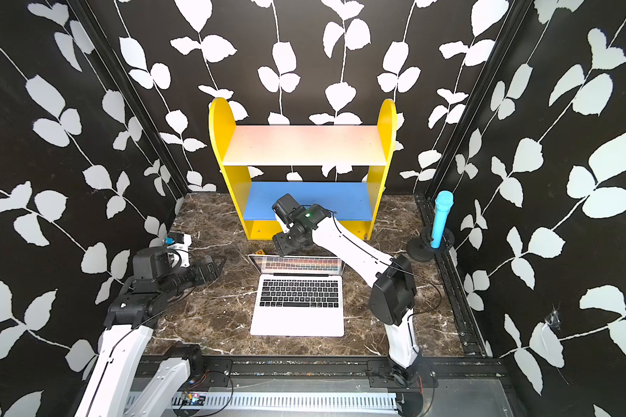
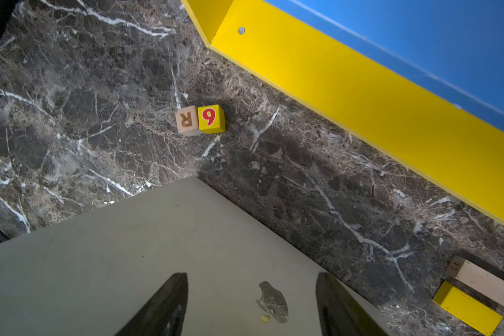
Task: Close the laptop lid and set it aside
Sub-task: Close the lid of the laptop.
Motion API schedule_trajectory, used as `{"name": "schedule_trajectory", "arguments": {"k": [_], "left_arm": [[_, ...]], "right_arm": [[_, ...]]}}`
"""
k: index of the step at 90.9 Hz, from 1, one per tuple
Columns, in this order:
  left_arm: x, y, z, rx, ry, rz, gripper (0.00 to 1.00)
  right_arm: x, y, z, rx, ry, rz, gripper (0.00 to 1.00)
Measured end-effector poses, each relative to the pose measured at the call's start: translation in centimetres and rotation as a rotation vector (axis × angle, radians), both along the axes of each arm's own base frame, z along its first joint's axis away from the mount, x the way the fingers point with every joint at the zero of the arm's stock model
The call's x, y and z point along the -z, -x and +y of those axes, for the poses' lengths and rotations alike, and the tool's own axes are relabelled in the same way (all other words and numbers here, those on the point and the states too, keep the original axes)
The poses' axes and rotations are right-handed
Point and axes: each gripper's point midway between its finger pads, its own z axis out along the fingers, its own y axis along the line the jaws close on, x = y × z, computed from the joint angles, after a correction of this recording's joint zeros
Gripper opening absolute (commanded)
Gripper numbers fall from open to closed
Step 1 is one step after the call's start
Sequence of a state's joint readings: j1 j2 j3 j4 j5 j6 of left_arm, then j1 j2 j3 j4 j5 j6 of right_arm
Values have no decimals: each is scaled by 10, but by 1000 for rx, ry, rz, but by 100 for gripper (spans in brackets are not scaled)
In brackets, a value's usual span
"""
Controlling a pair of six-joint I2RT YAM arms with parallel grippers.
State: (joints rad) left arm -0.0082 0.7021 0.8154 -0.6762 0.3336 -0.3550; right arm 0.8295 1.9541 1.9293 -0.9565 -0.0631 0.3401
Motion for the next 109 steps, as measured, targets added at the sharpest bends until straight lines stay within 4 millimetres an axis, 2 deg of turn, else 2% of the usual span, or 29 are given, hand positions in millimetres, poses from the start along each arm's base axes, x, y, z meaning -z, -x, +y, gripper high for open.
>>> {"name": "schedule_trajectory", "arguments": {"k": [30, 109], "left_arm": [[1, -1, 1, -3, 2, 6, 98], [2, -1, 1, -2, 7, 11, 98]], "right_arm": [[0, 19, 0, -40, 11, 2, 71], [22, 57, -4, -104, 57, 50, 71]]}}
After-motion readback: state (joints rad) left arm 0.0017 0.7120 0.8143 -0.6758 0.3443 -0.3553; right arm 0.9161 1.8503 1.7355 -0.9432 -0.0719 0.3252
